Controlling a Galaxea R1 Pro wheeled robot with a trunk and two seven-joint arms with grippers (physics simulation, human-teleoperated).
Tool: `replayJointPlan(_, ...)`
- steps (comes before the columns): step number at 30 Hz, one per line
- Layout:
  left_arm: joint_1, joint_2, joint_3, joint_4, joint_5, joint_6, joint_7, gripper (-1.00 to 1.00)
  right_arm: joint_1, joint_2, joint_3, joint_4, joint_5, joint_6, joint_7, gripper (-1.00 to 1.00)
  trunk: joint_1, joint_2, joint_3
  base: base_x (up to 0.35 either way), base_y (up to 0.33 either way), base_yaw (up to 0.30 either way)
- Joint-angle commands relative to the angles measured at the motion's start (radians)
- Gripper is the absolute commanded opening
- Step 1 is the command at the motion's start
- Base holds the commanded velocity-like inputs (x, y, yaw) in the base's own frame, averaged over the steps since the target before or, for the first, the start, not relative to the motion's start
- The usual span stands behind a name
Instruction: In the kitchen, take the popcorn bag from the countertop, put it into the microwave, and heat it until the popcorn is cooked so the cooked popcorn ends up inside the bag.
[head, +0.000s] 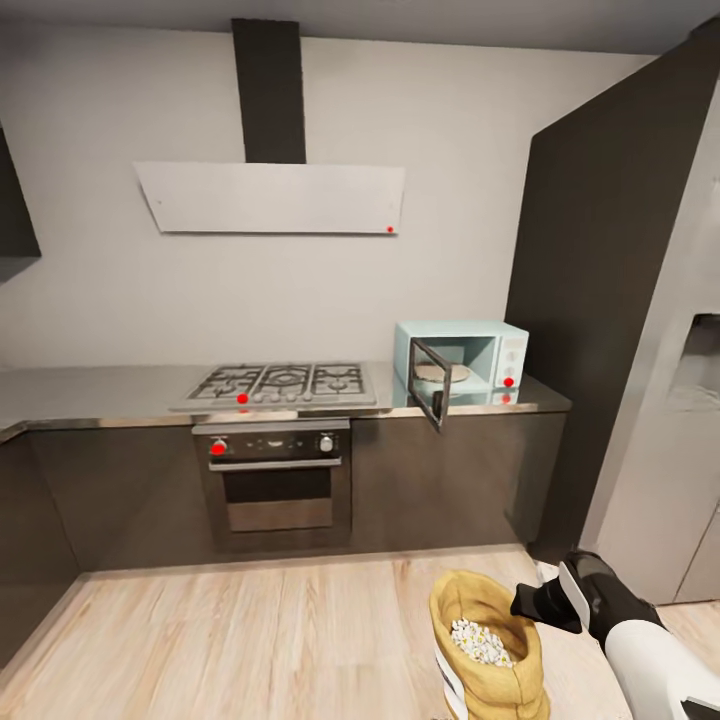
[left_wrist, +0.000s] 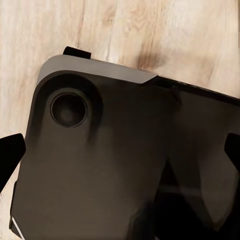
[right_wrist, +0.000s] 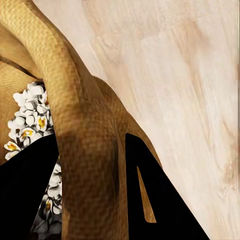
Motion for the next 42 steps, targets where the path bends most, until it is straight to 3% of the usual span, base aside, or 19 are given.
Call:
replayJointPlan(1, 0.000, 0.000, 0.005, -0.001, 0.005, 0.001, -0.004, 1.00, -0.001, 0.001, -0.007, -0.001, 0.010, 0.003, 0.007, -1.00, 0.000, -0.001, -0.001, 0.000, 0.000, -0.252)
replayJointPlan(14, 0.000, -0.002, 0.005, -0.001, 0.005, 0.001, -0.004, 1.00, -0.001, 0.001, -0.007, -0.001, 0.009, 0.001, 0.006, -1.00, 0.000, -0.001, 0.005, 0.000, 0.000, -0.239)
replayJointPlan(28, 0.000, -0.002, 0.005, -0.001, 0.005, 0.001, -0.004, 1.00, -0.001, -0.005, -0.007, -0.001, 0.003, -0.020, 0.008, -1.00, 0.000, -0.001, 0.005, 0.001, 0.000, -0.010)
replayJointPlan(42, 0.000, 0.000, 0.006, -0.001, 0.006, 0.001, -0.004, 1.00, -0.001, -0.005, -0.005, -0.005, 0.012, -0.020, 0.006, -1.00, 0.000, -0.001, 0.005, 0.210, -0.182, 0.000)
